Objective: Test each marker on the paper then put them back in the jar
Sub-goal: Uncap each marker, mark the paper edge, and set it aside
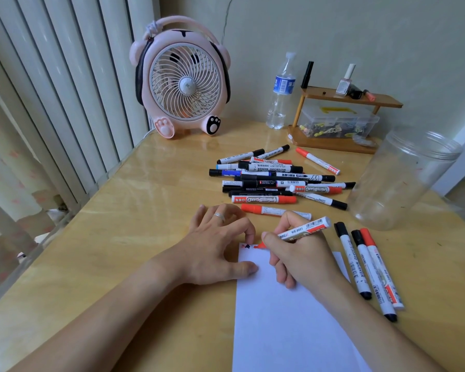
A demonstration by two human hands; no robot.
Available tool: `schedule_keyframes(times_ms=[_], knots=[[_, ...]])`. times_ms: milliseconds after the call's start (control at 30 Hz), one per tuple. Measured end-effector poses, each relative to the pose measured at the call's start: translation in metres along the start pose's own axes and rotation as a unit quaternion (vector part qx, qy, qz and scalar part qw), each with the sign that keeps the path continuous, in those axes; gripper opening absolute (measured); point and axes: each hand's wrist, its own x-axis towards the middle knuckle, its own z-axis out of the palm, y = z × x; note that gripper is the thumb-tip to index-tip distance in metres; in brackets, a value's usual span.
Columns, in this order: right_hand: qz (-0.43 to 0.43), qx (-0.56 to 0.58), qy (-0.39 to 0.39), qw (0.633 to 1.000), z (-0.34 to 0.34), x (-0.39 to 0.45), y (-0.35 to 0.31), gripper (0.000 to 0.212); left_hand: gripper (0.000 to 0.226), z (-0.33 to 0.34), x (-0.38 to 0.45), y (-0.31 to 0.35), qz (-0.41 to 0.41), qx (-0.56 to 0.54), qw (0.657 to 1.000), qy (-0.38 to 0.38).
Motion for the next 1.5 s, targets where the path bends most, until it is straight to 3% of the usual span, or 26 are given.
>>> schedule_keyframes(times_ms=[567, 767, 900, 1000, 1167, 1267, 1500], knots=[[-0.006, 0.007, -0.004, 1.000, 0.000, -0.001, -0.001, 0.025, 0.045, 0.000, 0.000, -0.001, -0.006, -0.001, 1.000, -0.003], [-0.001, 0.023, -0.002, 1.000, -0.003, -0.001, 0.001, 0.022, 0.039, -0.011, 0.003, 0.002, -0.060, -0.107, 0.992, 0.018], [-0.007, 0.081, 0.000, 0.997, -0.008, -0.001, 0.001, 0.025, 0.043, -0.013, 0.001, -0.003, -0.081, 0.002, 0.995, 0.054], [-0.031, 0.120, -0.007, 0.992, -0.011, -0.002, -0.001, 0.017, 0.031, -0.011, 0.001, -0.005, -0.098, 0.055, 0.992, 0.054], [-0.064, 0.149, -0.041, 0.986, -0.014, -0.002, -0.003, 0.006, 0.011, -0.004, 0.005, -0.006, -0.051, -0.003, 0.991, 0.123], [-0.069, 0.159, -0.048, 0.984, -0.015, -0.003, -0.004, 0.017, 0.016, -0.002, 0.005, -0.001, -0.006, -0.054, 0.988, 0.148], [-0.075, 0.154, -0.070, 0.983, -0.015, -0.005, -0.004, 0.019, 0.021, -0.004, 0.004, 0.010, 0.073, -0.070, 0.978, 0.182]])
